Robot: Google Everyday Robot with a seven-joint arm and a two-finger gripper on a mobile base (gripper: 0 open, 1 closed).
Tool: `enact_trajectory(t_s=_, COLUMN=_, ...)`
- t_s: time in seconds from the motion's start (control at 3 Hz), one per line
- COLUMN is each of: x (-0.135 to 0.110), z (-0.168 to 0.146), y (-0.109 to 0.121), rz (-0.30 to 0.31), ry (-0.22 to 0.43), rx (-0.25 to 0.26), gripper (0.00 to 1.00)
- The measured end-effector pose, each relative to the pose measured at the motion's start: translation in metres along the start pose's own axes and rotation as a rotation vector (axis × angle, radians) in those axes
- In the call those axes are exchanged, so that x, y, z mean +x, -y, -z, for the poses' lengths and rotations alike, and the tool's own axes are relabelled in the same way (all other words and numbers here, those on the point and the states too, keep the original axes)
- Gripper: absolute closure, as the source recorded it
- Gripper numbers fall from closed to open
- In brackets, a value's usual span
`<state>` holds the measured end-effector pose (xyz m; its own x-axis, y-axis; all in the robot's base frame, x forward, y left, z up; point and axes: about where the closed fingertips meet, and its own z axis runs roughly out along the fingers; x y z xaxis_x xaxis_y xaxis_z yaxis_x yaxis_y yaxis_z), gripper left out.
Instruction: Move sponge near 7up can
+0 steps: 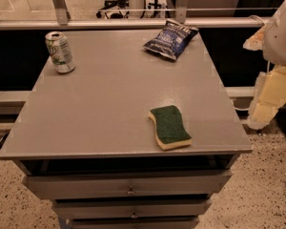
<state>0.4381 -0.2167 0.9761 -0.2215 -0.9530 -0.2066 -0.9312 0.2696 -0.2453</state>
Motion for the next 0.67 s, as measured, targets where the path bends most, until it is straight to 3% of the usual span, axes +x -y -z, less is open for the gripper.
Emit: enact_trajectory(t_s=0.67, x=-0.011, z=-0.014, y=-0.001, rz=0.007, ry=0.034, rx=-0.018, gripper=0.0)
